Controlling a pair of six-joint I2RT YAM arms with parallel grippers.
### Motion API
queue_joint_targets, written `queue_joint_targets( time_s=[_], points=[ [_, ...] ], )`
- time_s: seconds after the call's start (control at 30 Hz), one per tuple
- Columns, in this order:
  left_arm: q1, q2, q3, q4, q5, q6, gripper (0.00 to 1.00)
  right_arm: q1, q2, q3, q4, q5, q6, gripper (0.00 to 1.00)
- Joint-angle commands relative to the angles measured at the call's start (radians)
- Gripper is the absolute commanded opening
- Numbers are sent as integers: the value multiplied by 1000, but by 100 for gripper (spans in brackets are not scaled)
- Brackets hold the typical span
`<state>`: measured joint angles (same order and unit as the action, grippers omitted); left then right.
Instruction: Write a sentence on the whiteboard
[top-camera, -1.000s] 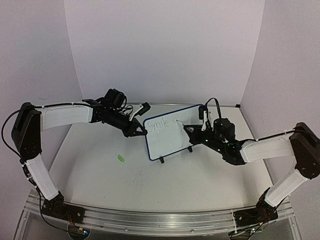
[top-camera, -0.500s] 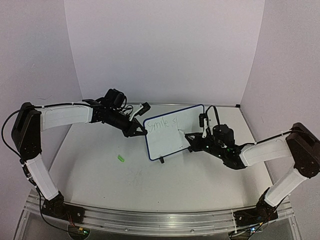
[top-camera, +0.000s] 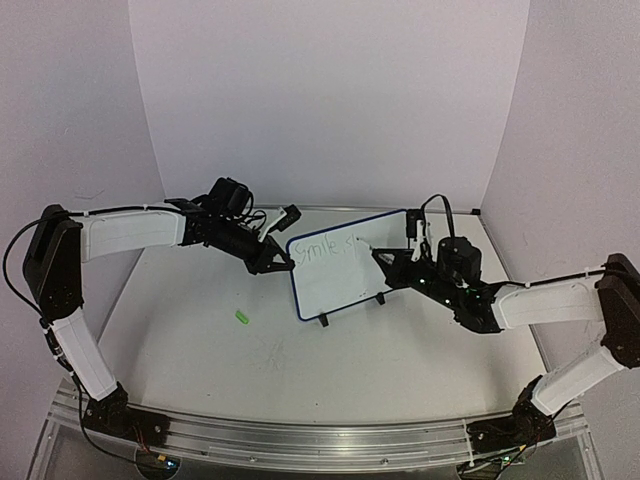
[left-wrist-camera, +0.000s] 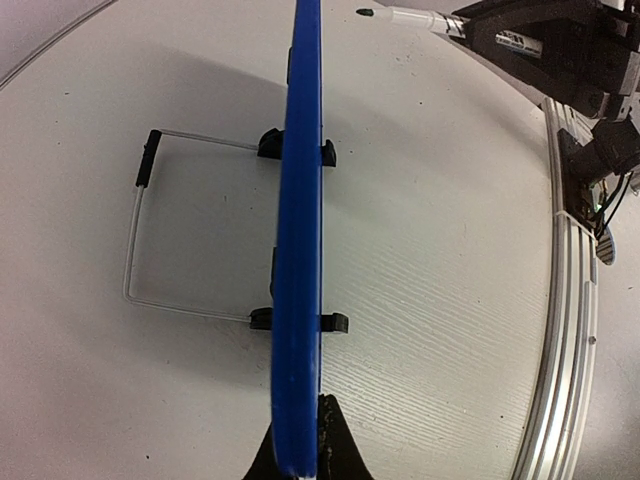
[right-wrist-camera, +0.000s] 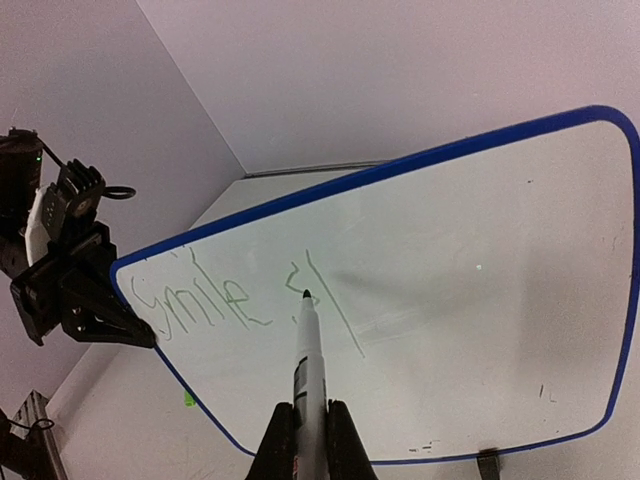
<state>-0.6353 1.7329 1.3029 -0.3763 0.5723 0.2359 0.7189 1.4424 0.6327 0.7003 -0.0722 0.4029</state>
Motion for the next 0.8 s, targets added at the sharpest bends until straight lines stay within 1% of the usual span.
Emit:
queue_joint_targets(
  time_s=[0.0,0.3,0.53,0.63,0.77],
  points=[
    [-8,13,15,-72,-56,31,0,5,43,75,26,7,-38,0],
    [-9,14,15,-72,-57,34,0,6,94,117,33,8,-55,0],
    [-9,17,15,-72,-58,34,0,5,97,104,31,72,-39,0],
    [-9,16,15,-71,-58,34,0,5,84,89,31,124,-34,0],
    [-9,17,15,-72,-58,33,0,6,73,78,26,142,-33,0]
  ],
)
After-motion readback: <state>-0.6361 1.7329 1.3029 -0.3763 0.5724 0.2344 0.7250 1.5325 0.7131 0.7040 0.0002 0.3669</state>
